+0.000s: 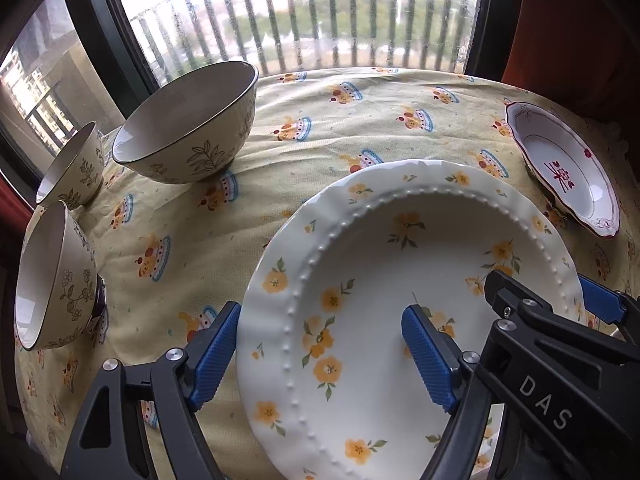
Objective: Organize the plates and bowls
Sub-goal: 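Move the right tool to the beaded-rim plate and grasp its rim, then lift the beaded-rim plate and carry it over the large plate, then lower the beaded-rim plate onto the large plate and open the right tool, then move the right tool to the red-rimmed dish and grasp its rim, then lift the red-rimmed dish with the right tool and carry it over the plate stack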
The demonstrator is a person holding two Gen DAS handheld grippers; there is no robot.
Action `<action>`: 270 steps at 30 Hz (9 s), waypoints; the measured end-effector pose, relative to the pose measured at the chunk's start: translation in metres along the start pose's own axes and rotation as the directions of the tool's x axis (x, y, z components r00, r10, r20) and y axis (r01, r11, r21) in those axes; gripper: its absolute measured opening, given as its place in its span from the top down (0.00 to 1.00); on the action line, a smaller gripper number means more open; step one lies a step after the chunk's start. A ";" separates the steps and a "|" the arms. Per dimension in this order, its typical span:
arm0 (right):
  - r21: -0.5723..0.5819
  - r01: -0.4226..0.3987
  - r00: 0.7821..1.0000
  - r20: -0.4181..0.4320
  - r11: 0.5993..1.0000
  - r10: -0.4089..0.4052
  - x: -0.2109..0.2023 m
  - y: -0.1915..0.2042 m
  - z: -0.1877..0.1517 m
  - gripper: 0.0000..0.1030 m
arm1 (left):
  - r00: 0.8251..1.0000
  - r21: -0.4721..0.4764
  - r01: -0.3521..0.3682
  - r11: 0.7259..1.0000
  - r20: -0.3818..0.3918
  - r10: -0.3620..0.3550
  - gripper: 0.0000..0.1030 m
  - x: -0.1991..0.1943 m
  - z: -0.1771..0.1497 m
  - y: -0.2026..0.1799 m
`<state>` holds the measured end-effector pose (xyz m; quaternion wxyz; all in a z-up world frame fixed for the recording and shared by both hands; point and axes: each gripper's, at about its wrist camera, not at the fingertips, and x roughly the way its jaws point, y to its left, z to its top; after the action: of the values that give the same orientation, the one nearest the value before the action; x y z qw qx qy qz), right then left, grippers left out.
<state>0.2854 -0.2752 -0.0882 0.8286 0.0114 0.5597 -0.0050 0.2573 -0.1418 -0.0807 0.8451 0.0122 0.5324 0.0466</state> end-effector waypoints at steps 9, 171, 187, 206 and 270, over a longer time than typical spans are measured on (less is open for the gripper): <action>-0.025 -0.069 0.998 -0.003 0.997 0.069 -0.009 0.027 -0.009 0.32 | 1.000 -0.035 0.027 0.999 -0.009 -0.028 0.26 -0.003 -0.006 0.039; -0.219 -0.017 0.999 0.042 0.975 0.026 -0.083 -0.203 -0.087 0.59 | 0.997 -0.165 -0.044 0.985 -0.077 0.032 0.18 -0.088 -0.113 -0.178; -0.187 0.038 0.995 0.097 0.982 -0.020 -0.092 -0.178 -0.091 0.31 | 0.995 -0.137 0.017 0.990 -0.096 -0.031 0.19 -0.084 -0.114 -0.155; 0.005 0.030 0.999 0.024 1.000 -0.030 -0.088 -0.143 -0.101 0.41 | 0.989 -0.018 0.121 0.993 -0.082 -0.122 0.19 -0.080 -0.091 -0.113; -0.053 -0.058 0.997 0.043 0.997 0.060 0.051 -0.175 0.141 0.57 | 0.999 -0.127 0.021 0.992 -0.041 -0.027 0.47 0.060 0.129 -0.187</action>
<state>0.4316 -0.4538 -0.0847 0.8406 0.0064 0.5405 0.0337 0.4113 -0.3187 -0.0918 0.8332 -0.0486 0.5464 0.0701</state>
